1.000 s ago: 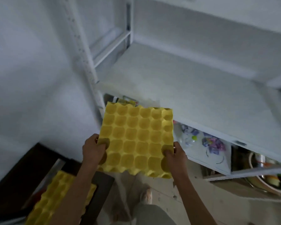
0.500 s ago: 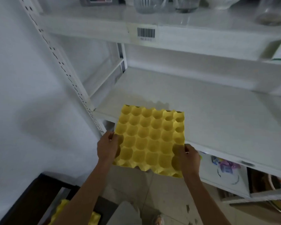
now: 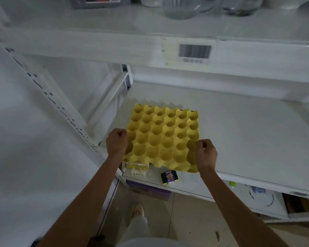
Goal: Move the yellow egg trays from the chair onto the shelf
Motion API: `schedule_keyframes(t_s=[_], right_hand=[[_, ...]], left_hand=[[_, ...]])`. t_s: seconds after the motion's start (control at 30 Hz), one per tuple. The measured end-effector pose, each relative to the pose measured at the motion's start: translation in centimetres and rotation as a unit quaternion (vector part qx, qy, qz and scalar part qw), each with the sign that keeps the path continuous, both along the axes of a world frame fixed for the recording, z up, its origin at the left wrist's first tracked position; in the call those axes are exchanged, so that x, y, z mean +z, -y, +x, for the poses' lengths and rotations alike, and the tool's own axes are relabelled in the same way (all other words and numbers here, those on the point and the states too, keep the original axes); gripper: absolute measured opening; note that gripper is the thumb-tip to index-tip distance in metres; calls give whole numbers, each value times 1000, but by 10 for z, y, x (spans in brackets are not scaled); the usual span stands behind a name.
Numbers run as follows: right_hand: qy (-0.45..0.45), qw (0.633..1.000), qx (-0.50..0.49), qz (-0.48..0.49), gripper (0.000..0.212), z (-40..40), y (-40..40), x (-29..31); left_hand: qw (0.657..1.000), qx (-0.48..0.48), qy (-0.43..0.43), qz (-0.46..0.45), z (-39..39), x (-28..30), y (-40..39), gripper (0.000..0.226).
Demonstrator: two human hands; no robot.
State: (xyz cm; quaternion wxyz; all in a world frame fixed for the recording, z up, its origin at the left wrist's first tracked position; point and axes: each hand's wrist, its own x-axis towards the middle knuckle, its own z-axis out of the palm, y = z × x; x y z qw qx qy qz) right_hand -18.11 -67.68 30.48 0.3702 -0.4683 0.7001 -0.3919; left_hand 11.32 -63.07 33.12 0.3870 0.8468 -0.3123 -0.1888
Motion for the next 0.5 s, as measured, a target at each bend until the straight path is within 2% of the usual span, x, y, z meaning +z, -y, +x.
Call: schedule_keyframes(t_s=[0.23,0.37,0.5], right_hand=[[-102,994,-25,25,21,84,63,-14],[-122,992,-29,27,21,122,89,-16],[-138,989,-30,38,23,147,107,-19]], left_hand=[[999,-44,8,-10,79,-11,68,29],[999,-31,16,-10,104,-14,89,30],[998,-62,5,-7,114,-20,103,29]])
